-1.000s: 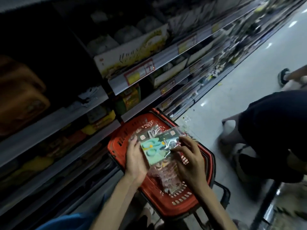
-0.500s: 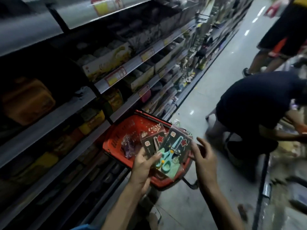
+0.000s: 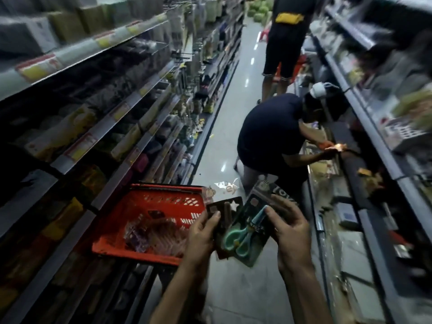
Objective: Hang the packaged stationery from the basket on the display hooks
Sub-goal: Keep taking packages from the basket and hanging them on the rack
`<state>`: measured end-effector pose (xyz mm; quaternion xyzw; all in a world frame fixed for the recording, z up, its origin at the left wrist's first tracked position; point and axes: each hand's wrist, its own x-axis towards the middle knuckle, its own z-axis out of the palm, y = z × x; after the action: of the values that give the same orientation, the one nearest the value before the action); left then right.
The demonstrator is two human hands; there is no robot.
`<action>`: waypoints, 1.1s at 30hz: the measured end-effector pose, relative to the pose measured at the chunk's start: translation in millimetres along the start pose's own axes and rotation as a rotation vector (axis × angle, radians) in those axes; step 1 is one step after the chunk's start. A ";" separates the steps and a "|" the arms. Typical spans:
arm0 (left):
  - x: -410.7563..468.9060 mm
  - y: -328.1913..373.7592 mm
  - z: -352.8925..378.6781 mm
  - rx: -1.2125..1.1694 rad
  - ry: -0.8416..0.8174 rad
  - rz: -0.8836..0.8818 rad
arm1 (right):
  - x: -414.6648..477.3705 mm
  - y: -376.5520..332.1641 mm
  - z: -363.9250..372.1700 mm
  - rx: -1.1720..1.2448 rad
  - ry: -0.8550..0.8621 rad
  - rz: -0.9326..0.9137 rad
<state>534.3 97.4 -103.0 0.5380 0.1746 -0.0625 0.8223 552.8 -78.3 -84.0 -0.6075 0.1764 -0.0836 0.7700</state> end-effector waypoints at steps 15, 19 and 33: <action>18.7 37.8 116.6 0.268 -0.504 0.180 | -36.6 -82.4 -93.0 -0.363 0.662 -0.279; 15.4 21.5 148.5 0.310 -0.744 0.048 | -74.4 -74.9 -122.7 -0.394 0.858 -0.311; -131.8 -73.8 221.2 0.347 -1.354 -0.295 | -265.4 -64.4 -206.3 0.124 1.621 -0.428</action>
<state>438.8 -144.9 -40.3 0.4747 -0.3158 -0.5204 0.6357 236.1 -190.2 -17.9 -0.3364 0.5509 -0.6479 0.4044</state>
